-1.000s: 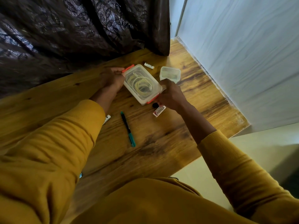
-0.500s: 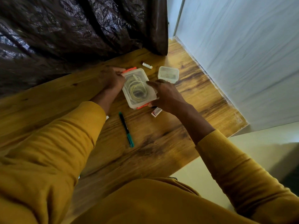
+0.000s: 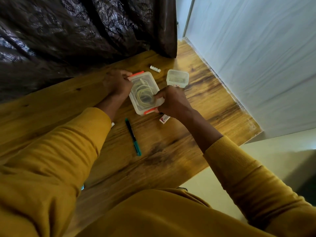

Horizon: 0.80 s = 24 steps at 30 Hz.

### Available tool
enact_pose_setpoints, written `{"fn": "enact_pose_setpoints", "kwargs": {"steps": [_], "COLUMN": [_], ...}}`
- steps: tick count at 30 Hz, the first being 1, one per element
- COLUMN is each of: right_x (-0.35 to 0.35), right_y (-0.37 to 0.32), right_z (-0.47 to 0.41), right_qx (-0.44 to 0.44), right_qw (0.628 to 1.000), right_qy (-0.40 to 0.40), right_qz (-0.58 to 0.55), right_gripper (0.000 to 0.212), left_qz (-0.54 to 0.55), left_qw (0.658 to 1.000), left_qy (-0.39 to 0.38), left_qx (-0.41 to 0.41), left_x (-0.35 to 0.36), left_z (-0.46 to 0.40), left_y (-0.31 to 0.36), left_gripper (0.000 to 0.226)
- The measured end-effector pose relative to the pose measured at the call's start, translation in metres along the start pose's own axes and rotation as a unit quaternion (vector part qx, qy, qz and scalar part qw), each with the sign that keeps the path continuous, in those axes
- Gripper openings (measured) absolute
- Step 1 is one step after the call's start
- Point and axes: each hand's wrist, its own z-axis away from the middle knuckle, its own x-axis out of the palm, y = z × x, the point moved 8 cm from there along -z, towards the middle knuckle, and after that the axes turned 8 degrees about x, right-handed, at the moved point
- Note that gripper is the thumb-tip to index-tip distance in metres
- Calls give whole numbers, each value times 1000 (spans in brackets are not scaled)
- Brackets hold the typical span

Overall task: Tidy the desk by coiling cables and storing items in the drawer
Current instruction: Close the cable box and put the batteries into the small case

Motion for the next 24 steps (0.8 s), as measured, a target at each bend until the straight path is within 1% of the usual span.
{"fn": "enact_pose_setpoints", "kwargs": {"steps": [3, 5, 9, 10, 13, 14, 16, 17, 21, 24], "right_x": [-1, -2, -1, -1, -2, -1, 2, 4, 12, -4], "right_y": [3, 4, 3, 4, 8, 11, 15, 17, 26, 19], "right_z": [0, 2, 4, 4, 5, 6, 7, 7, 6, 17], "right_qx": [9, 16, 2, 0, 37, 55, 97, 115, 151, 154], "right_qw": [999, 998, 997, 996, 992, 990, 984, 980, 970, 972], "right_qy": [-15, -32, -76, -85, -79, -65, -42, -39, -33, -1], "right_qz": [-27, -43, -21, -20, -90, -110, -141, -155, -189, -180], "right_gripper": [55, 57, 59, 61, 61, 56, 45, 41, 46, 38], "left_qz": [14, 25, 61, 83, 154, 171, 209, 222, 228, 240], "left_qw": [1000, 999, 993, 989, 975, 970, 957, 953, 950, 948], "left_qy": [4, -5, -3, -1, 18, 22, 20, 15, 13, 28], "left_qx": [-12, -38, -104, -123, -160, -172, -198, -207, -215, -205], "left_x": [-1, 1, -3, -3, -3, -3, 0, 1, -3, -8], "left_z": [5, 8, 32, 43, 73, 81, 94, 99, 110, 113], "left_y": [1, -4, -2, -2, -10, -12, -14, -12, -2, 3], "left_gripper": [24, 28, 52, 49, 17, 17, 27, 28, 28, 30]}}
